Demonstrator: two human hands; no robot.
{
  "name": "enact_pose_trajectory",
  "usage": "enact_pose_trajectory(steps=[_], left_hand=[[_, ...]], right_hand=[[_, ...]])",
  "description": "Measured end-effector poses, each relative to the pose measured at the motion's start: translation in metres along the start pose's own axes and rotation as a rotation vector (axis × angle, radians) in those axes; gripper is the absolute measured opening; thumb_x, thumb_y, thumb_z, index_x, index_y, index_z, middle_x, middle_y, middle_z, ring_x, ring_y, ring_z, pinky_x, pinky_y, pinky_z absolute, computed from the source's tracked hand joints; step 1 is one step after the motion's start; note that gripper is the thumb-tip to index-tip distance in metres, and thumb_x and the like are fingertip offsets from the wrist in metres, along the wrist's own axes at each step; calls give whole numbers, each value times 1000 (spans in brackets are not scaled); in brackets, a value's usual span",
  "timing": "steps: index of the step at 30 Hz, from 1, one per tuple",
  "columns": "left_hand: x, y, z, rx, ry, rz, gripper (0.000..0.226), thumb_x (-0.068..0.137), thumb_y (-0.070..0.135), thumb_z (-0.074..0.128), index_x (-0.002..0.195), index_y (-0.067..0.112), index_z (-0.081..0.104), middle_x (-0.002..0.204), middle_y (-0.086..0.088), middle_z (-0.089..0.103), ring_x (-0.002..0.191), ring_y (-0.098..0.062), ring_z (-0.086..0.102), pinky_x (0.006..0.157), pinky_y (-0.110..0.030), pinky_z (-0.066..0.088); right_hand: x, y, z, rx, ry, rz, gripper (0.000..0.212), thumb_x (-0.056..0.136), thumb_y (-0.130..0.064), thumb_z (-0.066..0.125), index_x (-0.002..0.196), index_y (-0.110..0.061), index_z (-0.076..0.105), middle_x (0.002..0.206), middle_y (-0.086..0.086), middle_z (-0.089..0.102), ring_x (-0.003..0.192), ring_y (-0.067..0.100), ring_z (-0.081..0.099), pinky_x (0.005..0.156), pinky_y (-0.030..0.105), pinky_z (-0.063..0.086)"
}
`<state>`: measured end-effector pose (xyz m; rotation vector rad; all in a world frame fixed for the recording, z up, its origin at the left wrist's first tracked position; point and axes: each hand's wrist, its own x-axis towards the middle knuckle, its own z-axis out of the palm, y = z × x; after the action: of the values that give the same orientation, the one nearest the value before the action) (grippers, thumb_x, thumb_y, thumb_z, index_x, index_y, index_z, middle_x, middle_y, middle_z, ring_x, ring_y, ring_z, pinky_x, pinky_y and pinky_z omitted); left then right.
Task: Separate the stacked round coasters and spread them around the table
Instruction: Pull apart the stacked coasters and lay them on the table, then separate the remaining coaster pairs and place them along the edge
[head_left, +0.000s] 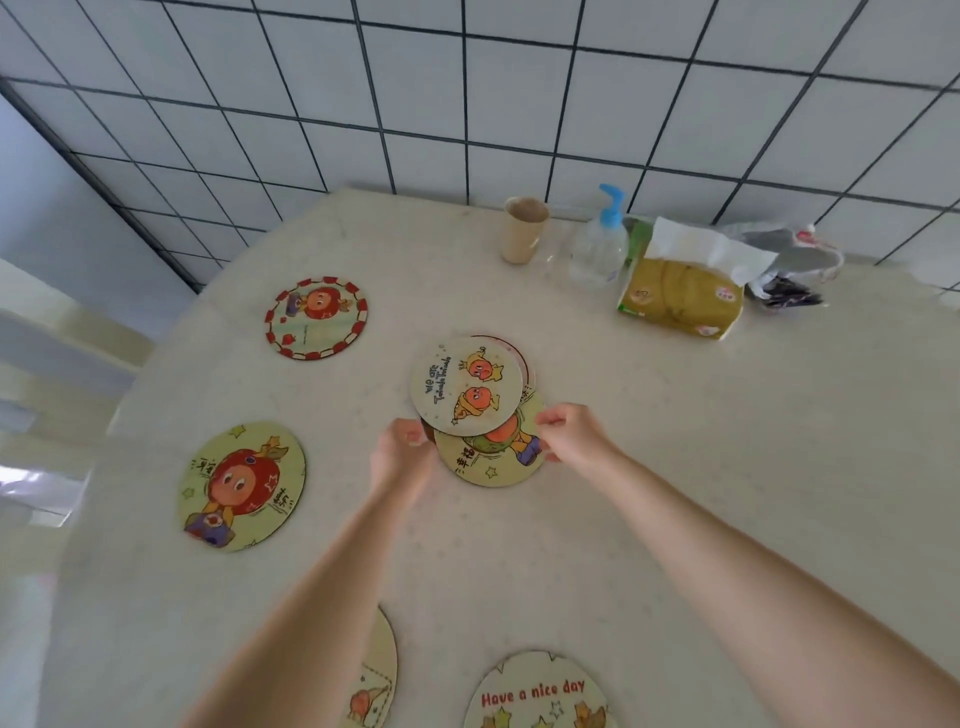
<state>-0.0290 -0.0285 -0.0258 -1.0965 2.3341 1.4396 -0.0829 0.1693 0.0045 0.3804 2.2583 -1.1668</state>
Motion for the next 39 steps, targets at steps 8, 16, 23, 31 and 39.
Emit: enact_pose_trajectory(steps=[8, 16, 23, 31, 39], left_hand=[[43, 24, 6, -155, 87, -67, 28, 82, 0, 53, 75, 27, 49, 73, 14, 52, 73, -16, 57, 64, -29, 49], [44, 27, 9, -302, 36, -87, 12, 83, 11, 57, 90, 17, 65, 81, -1, 68, 76, -24, 65, 71, -38, 56], [19, 20, 17, -237, 47, -80, 11, 87, 18, 64, 77, 20, 59, 82, -4, 67, 88, -31, 67, 81, -46, 58], [-16, -2, 32, -43, 122, -56, 19, 88, 16, 55, 86, -3, 59, 99, -8, 49, 90, -35, 56, 81, -38, 47], [-18, -1, 30, -241, 103, -137, 5, 81, 7, 54, 76, 9, 54, 66, -2, 49, 54, -18, 39, 41, -22, 31]], right_hand=[[47, -44, 10, 15, 53, 73, 40, 83, 3, 51, 121, 12, 58, 120, 29, 64, 111, 42, 63, 91, 60, 52], [55, -46, 15, 160, 15, 154, 22, 90, -4, 54, 108, 2, 66, 78, 6, 60, 81, 24, 58, 92, 47, 57], [52, -40, 16, 25, 93, 60, 24, 94, -23, 54, 72, -13, 56, 93, 10, 53, 87, 23, 49, 79, 33, 41], [41, -9, 9, -21, 96, 73, 34, 91, -20, 53, 58, -19, 44, 76, 5, 50, 82, 23, 43, 68, 28, 37], [32, -3, 11, 133, 107, 90, 12, 89, -24, 58, 80, -17, 55, 87, 4, 61, 85, 25, 58, 87, 45, 54]])
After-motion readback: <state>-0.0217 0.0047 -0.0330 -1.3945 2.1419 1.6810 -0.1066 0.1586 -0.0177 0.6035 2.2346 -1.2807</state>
